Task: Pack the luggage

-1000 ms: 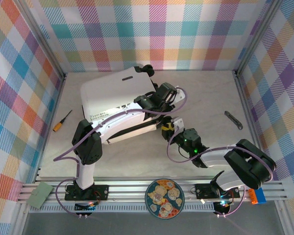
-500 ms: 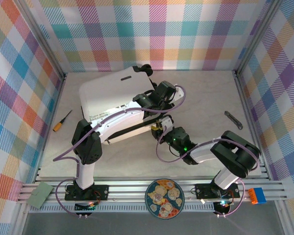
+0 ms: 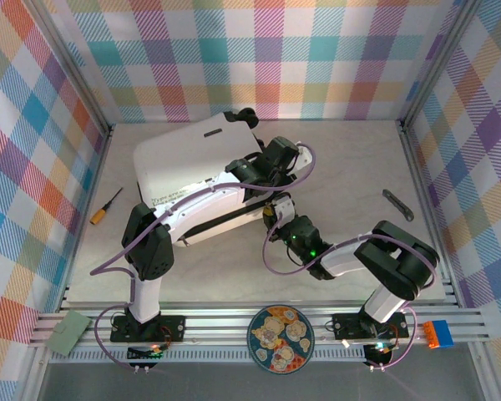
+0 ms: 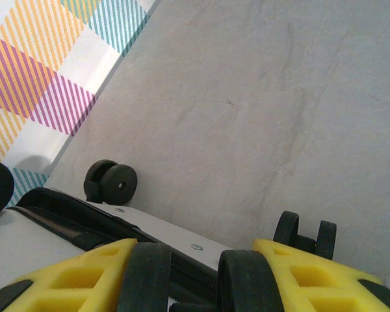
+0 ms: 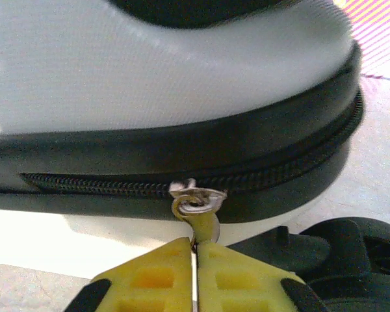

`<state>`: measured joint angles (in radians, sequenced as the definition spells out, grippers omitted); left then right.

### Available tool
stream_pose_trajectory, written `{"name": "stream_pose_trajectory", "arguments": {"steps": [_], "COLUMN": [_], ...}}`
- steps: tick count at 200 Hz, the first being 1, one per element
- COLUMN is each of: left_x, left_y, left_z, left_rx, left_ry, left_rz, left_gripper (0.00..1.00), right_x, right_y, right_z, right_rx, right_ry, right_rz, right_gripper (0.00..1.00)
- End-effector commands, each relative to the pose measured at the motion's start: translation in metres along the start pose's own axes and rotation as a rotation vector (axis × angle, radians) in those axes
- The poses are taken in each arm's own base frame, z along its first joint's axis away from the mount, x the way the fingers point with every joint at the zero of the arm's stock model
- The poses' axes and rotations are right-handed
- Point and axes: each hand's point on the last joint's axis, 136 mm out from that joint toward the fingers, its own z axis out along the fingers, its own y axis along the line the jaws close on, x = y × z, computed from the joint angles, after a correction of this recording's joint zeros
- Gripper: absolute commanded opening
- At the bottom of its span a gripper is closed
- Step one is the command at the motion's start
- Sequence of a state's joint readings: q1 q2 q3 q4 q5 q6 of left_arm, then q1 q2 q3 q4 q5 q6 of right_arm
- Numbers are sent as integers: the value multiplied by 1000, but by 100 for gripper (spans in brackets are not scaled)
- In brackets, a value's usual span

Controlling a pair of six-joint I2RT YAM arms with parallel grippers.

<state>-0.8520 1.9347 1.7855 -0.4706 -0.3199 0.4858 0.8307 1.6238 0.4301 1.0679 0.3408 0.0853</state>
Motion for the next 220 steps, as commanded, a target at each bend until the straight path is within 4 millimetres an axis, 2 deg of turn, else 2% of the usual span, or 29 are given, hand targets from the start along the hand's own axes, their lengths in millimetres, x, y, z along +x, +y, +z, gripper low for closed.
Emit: {"name": "stream_pose_trajectory", "arguments": {"steps": [1, 27, 70, 99, 115, 136, 164, 220], "left_x": [-66, -65, -65, -66, -66, -67, -67, -68], "left_y": [44, 43, 41, 41, 41, 41, 42, 43], "left_z": [-47, -48, -49, -49, -50, -50, -51, -51], "left_rx": [-63, -63, -50, -50, -48, -48, -50, -50], "left_ry": [-262, -264, -269, -272, -273, -275, -276, -279], "left_rz": [-326, -326, -325, -323, -322, -322, -323, -323], "left_gripper": [7, 7, 7, 6, 6, 6, 6, 6], "right_x": [-29, -31, -32, -32, -29, -23, -17, -12], "right_y": [-18, -26, -37, -36, -26, -8, 0, 6], "right_z": [-9, -18, -24, -25, -24, -25, -23, -15], "right_rx": [73, 93, 111, 95, 35, -73, -120, -147], "right_ry": [-96, -98, -96, -91, -80, -83, -73, -55], "right_rz": [14, 15, 12, 7, -4, -3, 4, 5], "right_gripper": [5, 0, 0, 0, 0, 16, 26, 29]}}
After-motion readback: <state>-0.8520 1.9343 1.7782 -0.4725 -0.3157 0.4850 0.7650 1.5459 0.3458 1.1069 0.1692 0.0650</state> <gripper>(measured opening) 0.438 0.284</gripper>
